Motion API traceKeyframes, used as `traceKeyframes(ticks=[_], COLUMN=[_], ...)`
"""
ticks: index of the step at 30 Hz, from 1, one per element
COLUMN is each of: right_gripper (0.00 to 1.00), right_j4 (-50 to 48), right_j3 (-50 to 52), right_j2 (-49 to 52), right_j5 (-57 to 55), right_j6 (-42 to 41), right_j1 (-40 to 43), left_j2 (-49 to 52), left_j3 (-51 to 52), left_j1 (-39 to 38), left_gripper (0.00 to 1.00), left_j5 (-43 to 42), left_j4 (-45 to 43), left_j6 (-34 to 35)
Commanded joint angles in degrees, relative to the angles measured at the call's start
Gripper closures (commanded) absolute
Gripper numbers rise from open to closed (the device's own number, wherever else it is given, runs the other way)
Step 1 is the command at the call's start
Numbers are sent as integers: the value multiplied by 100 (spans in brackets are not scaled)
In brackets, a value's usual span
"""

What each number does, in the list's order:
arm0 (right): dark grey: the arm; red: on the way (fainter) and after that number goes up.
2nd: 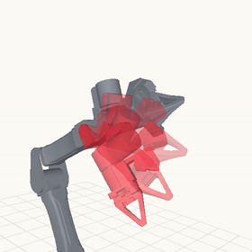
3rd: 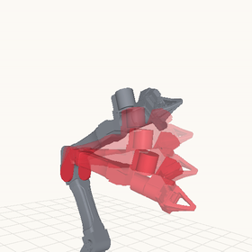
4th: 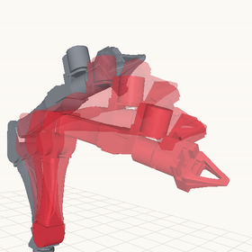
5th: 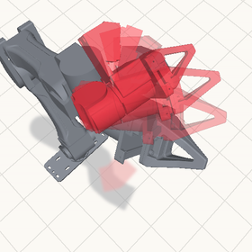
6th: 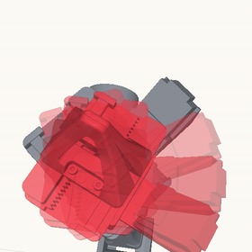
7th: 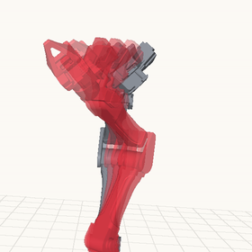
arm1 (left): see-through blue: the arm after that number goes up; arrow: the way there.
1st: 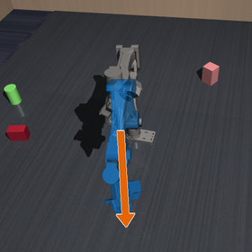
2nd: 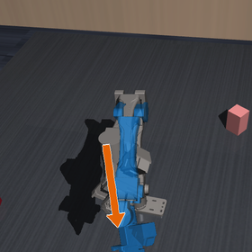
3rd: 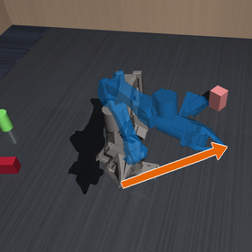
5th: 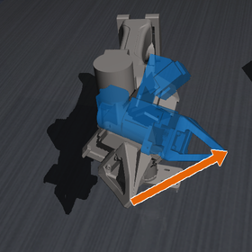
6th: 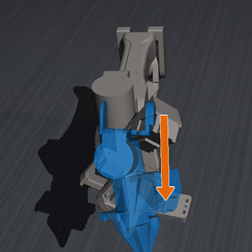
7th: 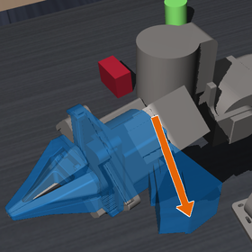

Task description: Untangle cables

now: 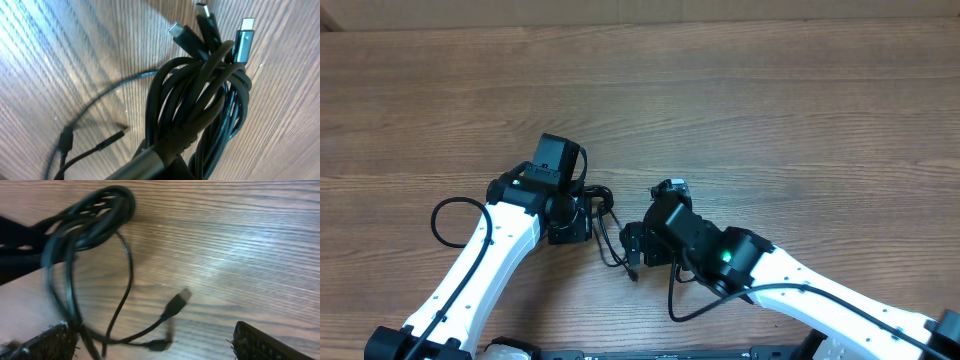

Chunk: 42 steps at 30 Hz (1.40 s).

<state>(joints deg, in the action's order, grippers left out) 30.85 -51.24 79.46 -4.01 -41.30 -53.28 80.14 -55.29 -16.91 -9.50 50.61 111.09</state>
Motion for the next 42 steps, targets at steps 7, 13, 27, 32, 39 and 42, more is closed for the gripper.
traceKeyframes(ticks=[7,13,27,32,39,42], right_gripper=[11,11,11,11,8,3], right_j4=[151,1012,1751,1908,1902,1902], right_j3=[-131,-133,-234,-516,-619,-616], right_j2=[645,634,282,-575,-2188,-2643], right_j5=[-1233,-1904,-452,651,2293,2846], right_j6=[-46,-835,-584,212,1576,1930], right_j1=[22,627,2114,2144,2142,2142], left_j2=[-153,-354,-1193,-1191,-1191,-1191], left_j3=[-81,-85,-85,-85,-85,-85], left_j1=[-31,238,597,595,402,153], left_gripper=[96,96,96,96,96,96], left_j5=[-1029,-1429,-1797,-2046,-2100,-1902], left_j4=[-66,-962,-2850,-2855,-3193,-3394], left_j6=[-72,-1397,-5663,-6920,-6988,-6944])
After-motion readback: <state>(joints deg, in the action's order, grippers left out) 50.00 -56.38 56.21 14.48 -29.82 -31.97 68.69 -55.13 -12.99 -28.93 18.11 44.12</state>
